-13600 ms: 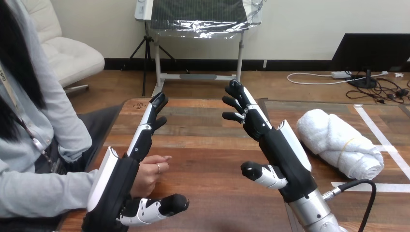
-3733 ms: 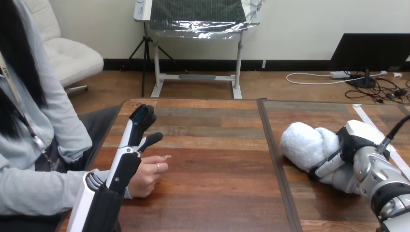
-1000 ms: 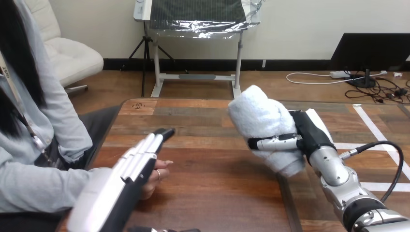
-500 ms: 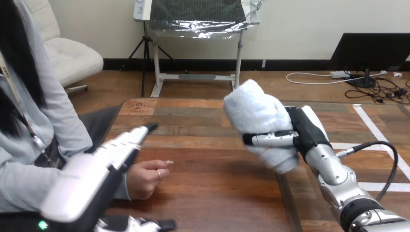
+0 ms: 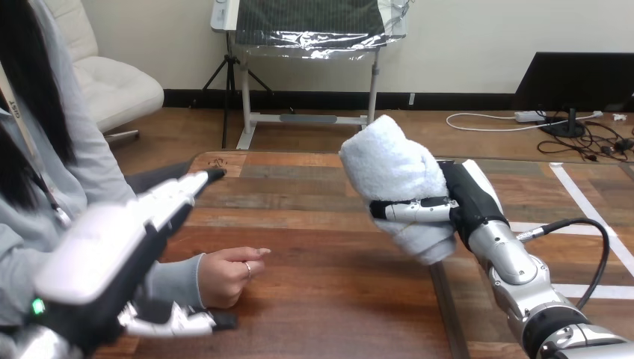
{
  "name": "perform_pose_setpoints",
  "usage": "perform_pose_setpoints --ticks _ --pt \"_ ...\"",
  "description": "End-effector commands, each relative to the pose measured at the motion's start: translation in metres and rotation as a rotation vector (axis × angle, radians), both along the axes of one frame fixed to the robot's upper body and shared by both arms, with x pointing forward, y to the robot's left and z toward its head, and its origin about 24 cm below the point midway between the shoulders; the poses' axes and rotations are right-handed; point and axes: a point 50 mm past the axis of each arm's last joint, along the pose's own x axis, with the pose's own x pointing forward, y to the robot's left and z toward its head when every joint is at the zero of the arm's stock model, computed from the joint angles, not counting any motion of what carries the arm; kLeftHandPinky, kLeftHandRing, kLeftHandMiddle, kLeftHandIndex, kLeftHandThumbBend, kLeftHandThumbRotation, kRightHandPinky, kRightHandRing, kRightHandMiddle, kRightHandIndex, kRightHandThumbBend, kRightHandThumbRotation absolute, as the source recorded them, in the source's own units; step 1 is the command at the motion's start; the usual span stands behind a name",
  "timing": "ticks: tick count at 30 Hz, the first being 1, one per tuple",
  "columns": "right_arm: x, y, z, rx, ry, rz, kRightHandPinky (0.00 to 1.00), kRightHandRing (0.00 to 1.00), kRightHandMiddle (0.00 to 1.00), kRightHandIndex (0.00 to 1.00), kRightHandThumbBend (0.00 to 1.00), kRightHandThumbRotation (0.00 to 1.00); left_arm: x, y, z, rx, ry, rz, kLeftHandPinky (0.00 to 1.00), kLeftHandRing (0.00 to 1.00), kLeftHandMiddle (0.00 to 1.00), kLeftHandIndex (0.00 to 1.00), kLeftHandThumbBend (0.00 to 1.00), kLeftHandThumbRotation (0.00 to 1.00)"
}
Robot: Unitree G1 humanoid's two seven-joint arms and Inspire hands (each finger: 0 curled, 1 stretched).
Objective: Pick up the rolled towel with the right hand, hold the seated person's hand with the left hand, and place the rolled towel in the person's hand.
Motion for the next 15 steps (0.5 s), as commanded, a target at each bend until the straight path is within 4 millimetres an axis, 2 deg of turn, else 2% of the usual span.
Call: perform_pose_setpoints --ticks 1,15 --pt "0.023 0.009 0.046 0.066 -0.195 0.022 0.35 0.42 0.5 0.49 0.79 0.0 0.02 0.007 0.023 0.039 -0.063 -0.007 0.81 0.9 0.92 0.93 1.0 0.31" --pt "0.024 0.011 0.053 0.117 -0.234 0.042 0.35 0.41 0.49 0.48 0.79 0.0 0.044 0.017 0.03 0.069 0.016 0.012 0.8 0.88 0.89 0.89 1.0 0.25"
